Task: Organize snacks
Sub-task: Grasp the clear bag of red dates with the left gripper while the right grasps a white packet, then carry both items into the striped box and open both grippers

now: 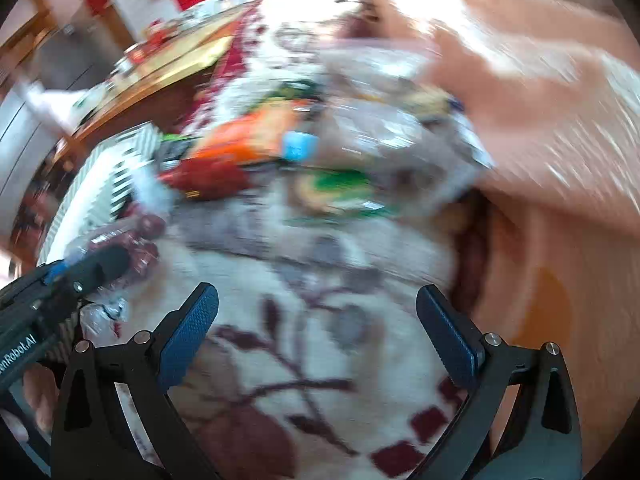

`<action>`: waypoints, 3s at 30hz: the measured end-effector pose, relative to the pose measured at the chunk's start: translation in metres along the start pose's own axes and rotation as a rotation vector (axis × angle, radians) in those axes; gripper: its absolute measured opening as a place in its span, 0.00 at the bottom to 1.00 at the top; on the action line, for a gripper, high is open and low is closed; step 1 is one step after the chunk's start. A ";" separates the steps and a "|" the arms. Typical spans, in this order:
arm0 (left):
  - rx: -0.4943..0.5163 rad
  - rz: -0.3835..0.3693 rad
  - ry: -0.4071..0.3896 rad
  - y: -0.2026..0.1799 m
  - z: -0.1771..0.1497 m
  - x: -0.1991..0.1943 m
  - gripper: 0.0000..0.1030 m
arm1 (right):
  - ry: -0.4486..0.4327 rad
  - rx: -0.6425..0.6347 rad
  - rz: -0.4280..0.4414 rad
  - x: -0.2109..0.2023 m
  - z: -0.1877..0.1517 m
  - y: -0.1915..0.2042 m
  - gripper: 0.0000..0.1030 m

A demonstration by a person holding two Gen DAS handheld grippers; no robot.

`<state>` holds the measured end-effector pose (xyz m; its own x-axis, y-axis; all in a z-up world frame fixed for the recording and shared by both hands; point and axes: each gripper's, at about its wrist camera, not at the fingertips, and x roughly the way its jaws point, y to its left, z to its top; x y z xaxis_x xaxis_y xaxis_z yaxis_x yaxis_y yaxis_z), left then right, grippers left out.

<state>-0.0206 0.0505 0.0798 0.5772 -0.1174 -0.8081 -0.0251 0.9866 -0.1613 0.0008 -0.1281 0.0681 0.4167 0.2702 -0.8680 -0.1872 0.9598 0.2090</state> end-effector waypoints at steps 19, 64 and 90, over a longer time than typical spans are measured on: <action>-0.074 0.111 -0.035 0.047 -0.011 -0.007 0.31 | 0.088 -0.540 0.084 0.051 0.087 0.124 0.95; -0.235 0.353 -0.022 0.190 0.064 0.008 0.31 | 0.112 -0.375 0.509 0.066 0.125 0.205 0.17; -0.346 0.383 -0.022 0.205 0.050 0.005 0.83 | 0.088 -0.466 0.345 0.084 0.114 0.238 0.60</action>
<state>0.0183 0.2576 0.0710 0.4906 0.2510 -0.8344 -0.5046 0.8626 -0.0372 0.0930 0.1315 0.0965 0.1904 0.5348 -0.8232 -0.6786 0.6776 0.2833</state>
